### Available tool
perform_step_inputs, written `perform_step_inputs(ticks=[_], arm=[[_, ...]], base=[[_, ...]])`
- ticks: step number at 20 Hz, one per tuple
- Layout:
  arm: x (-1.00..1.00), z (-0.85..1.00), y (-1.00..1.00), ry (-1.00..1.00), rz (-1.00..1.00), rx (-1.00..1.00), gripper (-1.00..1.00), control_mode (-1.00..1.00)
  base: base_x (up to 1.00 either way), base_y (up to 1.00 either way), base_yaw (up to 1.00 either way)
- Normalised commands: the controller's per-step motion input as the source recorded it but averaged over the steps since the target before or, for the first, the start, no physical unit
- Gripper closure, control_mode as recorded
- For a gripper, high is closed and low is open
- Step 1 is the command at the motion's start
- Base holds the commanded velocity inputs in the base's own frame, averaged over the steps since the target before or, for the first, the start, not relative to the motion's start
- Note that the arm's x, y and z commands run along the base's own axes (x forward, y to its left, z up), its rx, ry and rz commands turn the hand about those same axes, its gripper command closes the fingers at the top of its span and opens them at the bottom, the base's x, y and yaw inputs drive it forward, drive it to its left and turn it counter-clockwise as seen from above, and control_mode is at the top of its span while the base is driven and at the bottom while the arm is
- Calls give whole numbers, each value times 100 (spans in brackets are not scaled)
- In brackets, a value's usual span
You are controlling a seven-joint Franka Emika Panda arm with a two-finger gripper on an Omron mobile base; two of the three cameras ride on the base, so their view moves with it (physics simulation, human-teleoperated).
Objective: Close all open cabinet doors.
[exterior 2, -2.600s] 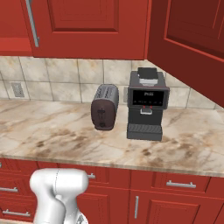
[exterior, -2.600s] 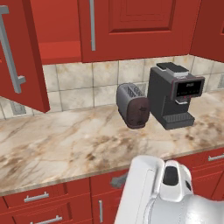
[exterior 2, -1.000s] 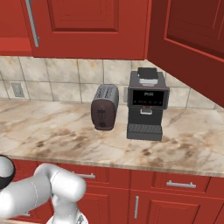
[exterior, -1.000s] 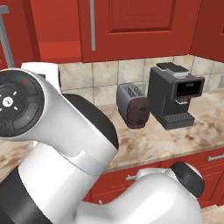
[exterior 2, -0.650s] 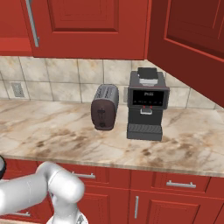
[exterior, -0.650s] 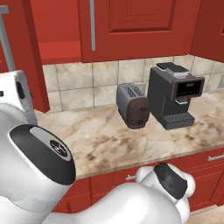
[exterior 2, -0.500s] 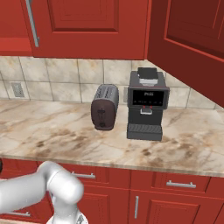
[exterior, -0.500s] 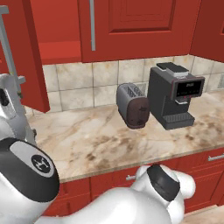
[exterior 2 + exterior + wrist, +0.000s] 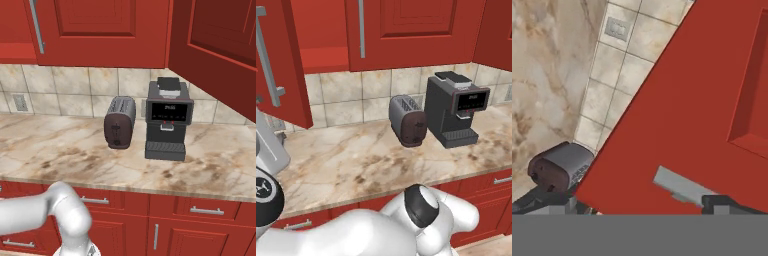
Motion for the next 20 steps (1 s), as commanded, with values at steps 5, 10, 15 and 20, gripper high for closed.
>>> perform_step_inputs(ticks=[5, 10, 15, 20], arm=[[75, 0, 0, -4, 1, -2, -100, -100], [59, 0, -4, -1, 0, 0, -100, -100], [54, 0, -25, 0, 0, 0, -100, -100], [58, 0, -40, 0, 0, -1, -100, -100]], base=[[0, 0, 0], [0, 0, 0], [0, 0, 0], [0, 0, 0]])
